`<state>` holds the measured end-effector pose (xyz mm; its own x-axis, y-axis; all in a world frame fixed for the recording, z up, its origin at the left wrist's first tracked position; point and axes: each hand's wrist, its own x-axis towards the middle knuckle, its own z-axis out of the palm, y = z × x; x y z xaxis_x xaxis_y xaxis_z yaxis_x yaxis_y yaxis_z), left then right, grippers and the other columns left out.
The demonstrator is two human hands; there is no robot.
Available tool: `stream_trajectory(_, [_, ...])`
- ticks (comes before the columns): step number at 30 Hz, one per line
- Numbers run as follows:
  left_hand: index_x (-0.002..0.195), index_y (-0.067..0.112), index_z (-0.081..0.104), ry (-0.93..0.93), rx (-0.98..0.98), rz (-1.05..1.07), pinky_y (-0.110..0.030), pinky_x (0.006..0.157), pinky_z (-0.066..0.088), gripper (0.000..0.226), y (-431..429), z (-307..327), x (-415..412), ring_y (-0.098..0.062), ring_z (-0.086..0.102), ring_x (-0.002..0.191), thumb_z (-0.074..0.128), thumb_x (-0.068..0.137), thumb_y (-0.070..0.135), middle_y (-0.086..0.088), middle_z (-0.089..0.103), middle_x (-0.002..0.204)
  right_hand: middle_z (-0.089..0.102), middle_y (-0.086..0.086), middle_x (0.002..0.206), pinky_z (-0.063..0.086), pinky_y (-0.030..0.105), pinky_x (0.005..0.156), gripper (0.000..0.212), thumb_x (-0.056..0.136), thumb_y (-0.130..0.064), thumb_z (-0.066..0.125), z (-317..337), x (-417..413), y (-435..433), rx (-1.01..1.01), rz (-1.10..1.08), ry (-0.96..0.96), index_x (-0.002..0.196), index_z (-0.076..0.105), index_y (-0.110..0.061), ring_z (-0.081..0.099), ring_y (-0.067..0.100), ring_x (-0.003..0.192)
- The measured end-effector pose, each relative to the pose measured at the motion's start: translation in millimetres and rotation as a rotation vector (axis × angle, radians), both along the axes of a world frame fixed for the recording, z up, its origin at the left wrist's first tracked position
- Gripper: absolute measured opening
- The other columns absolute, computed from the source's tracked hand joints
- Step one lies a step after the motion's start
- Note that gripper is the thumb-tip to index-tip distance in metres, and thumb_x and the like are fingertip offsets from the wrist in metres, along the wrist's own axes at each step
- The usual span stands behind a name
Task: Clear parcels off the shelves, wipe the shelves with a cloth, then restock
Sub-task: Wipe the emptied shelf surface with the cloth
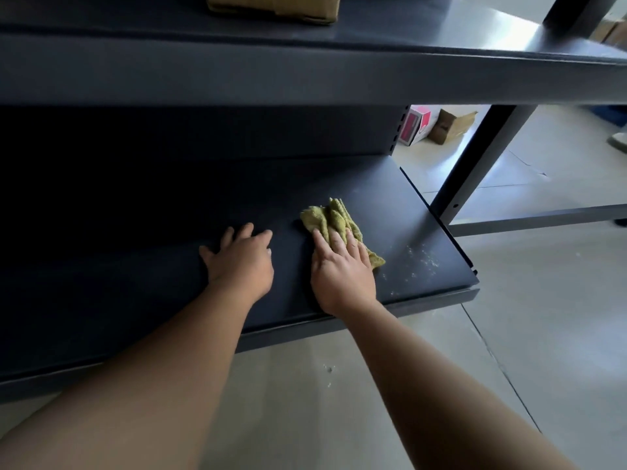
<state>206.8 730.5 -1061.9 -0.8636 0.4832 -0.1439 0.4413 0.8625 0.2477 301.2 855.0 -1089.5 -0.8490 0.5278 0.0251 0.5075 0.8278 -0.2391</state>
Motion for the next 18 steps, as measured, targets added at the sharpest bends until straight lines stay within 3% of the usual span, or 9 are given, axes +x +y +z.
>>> stream_trajectory(7, [0.143, 0.039, 0.031, -0.024, 0.020, -0.090, -0.065, 0.111, 0.007, 0.042, 35, 1, 45, -0.029, 0.002, 0.146, 0.032, 0.102, 0.030, 0.005, 0.013, 0.158, 0.010, -0.005, 0.161, 0.001, 0.039, 0.120, 0.052, 0.100, -0.038, 0.021, 3, 43, 60, 0.009, -0.146, -0.013, 0.152, 0.016, -0.036, 0.001, 0.020, 0.149])
stream_trajectory(12, [0.144, 0.039, 0.029, -0.040, -0.002, -0.128, -0.065, 0.111, 0.008, 0.043, 43, 1, 52, -0.027, 0.002, 0.146, 0.030, 0.103, 0.029, 0.006, 0.011, 0.159, 0.006, -0.006, 0.161, 0.000, 0.042, 0.120, 0.053, 0.099, -0.031, 0.024, 4, 80, 106, -0.050, -0.364, 0.008, 0.151, 0.017, -0.036, 0.001, 0.022, 0.148])
stream_trajectory(18, [0.141, 0.036, 0.032, -0.027, -0.018, -0.148, -0.060, 0.111, 0.015, 0.040, 38, 5, 53, -0.025, 0.008, 0.145, 0.031, 0.102, 0.025, 0.006, 0.015, 0.157, 0.017, 0.002, 0.159, 0.023, 0.050, 0.115, 0.071, 0.088, -0.002, 0.032, 10, 120, 137, -0.266, -0.574, 0.139, 0.153, 0.016, -0.027, 0.020, 0.030, 0.143])
